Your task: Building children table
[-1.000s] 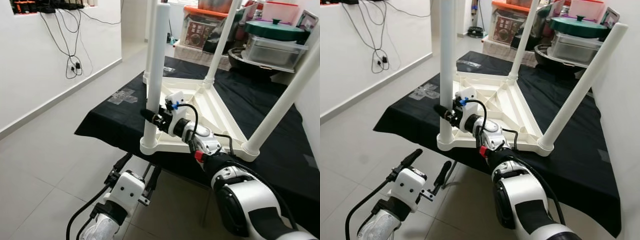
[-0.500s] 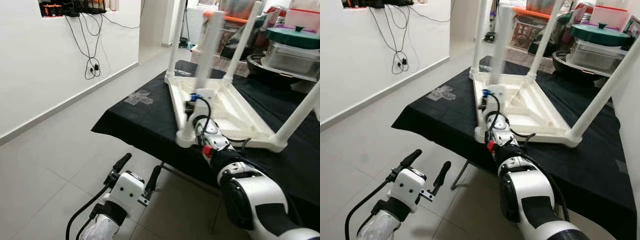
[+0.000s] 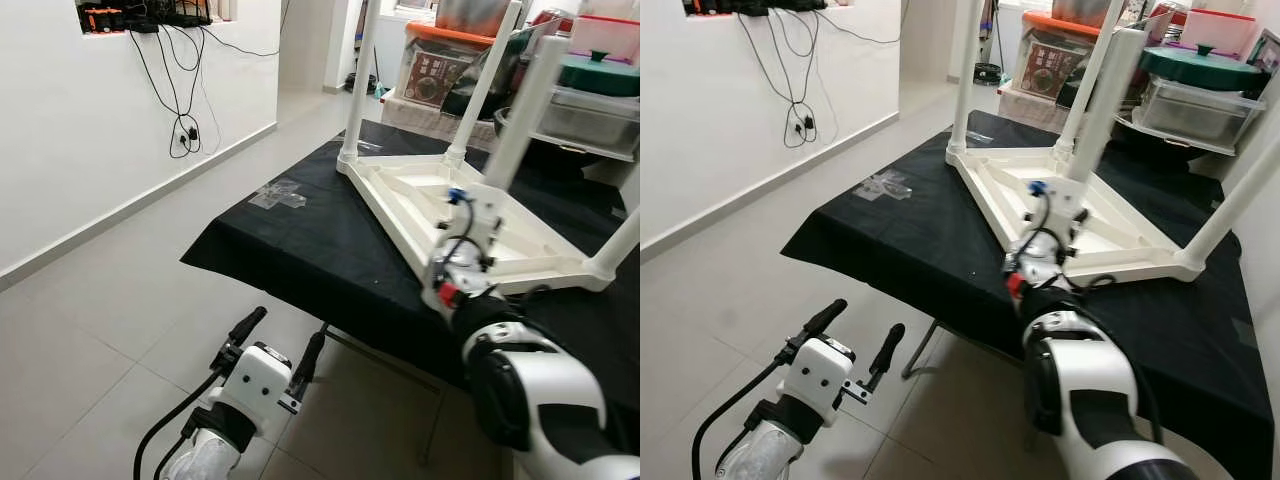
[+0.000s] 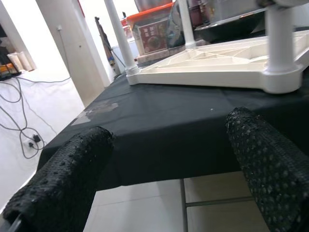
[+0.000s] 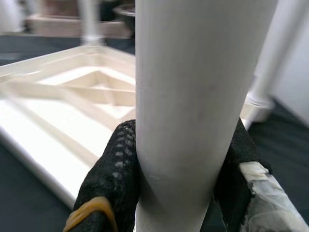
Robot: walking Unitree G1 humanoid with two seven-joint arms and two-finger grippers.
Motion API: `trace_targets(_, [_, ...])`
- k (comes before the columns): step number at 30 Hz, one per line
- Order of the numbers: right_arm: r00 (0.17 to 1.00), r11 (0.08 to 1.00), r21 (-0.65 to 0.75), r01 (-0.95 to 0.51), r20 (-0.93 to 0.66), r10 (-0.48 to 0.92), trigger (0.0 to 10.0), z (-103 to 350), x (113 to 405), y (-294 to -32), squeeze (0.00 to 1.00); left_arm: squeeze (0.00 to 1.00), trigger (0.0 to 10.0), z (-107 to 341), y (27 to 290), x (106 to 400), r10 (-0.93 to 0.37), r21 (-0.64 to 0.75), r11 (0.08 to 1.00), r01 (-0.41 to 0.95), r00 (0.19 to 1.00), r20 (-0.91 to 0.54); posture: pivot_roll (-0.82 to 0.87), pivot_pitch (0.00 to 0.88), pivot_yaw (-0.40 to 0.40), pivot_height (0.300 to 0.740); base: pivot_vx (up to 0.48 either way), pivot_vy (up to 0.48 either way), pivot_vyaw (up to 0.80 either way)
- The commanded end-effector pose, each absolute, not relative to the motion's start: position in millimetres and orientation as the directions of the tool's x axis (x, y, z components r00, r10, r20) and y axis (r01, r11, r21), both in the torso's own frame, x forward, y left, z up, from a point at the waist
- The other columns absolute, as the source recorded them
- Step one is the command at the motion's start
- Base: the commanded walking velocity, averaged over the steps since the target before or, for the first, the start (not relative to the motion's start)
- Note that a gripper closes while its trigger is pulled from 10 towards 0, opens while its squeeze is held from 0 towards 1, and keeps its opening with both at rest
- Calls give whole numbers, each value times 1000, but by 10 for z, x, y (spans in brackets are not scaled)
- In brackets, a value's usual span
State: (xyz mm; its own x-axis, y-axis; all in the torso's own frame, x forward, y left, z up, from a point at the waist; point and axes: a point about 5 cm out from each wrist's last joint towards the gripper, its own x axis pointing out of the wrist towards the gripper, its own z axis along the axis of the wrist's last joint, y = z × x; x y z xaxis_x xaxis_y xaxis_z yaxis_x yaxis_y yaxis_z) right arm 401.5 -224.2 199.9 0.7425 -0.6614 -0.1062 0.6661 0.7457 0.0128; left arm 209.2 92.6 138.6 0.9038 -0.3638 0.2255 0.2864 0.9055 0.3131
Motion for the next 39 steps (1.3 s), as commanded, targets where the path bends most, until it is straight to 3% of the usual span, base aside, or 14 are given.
trace_targets(1, [691, 691, -32, 722, -18, -723, 10000, 2223, 4003, -2435, 0, 0, 10000, 1342, 911, 2090, -367, 313, 903, 295, 907, 205, 78, 9, -133, 740, 0, 0, 0])
trace_targets(11, [577, 576, -49, 816, 13, -817, 10000, 2330, 3875, -2851, 0, 0, 10000, 1342, 923, 2103, -368, 316, 902, 295, 907, 204, 74, 12, -126, 740, 0, 0, 0])
trace_targets(19, [588, 590, -36, 807, -55, -807, 10000, 2192, 3855, -2868, 0, 0, 10000, 1340, 930, 2108, -371, 320, 900, 297, 907, 201, 76, 12, -122, 740, 0, 0, 0])
trace_targets(20, [589, 592, -39, 805, -62, -806, 10000, 2146, 3852, -2848, 1000, 0, 10000, 1341, 930, 2108, -372, 321, 899, 298, 906, 201, 78, 14, -120, 740, 0, 0, 0])
trace_targets(23, [584, 589, -62, 806, -81, -808, 10000, 2066, 3844, -2811, 1000, 0, 10000, 1343, 930, 2109, -373, 322, 899, 298, 906, 201, 80, 16, -123, 740, 0, 0, 0])
trace_targets(24, [580, 586, -70, 807, -89, -810, 10000, 2029, 3840, -2793, 0, 0, 10000, 1343, 931, 2109, -372, 322, 899, 298, 906, 201, 78, 15, -121, 740, 0, 0, 0])
trace_targets(31, [581, 586, -43, 809, -81, -810, 10000, 2001, 3839, -2752, 0, 0, 10000, 1343, 929, 2112, -371, 322, 899, 296, 907, 201, 77, 15, -124, 740, 0, 0, 0])
trace_targets(37, [690, 691, -6, 723, -59, -722, 10000, 1808, 3851, -2470, 0, 0, 10000, 1339, 929, 2115, -371, 321, 899, 297, 907, 200, 68, 14, -119, 740, 0, 0, 0])
trace_targets(39, [690, 691, -6, 723, -59, -722, 10000, 1808, 3851, -2470, 0, 0, 10000, 1339, 929, 2115, -371, 321, 899, 297, 907, 200, 68, 14, -119, 740, 0, 0, 0])
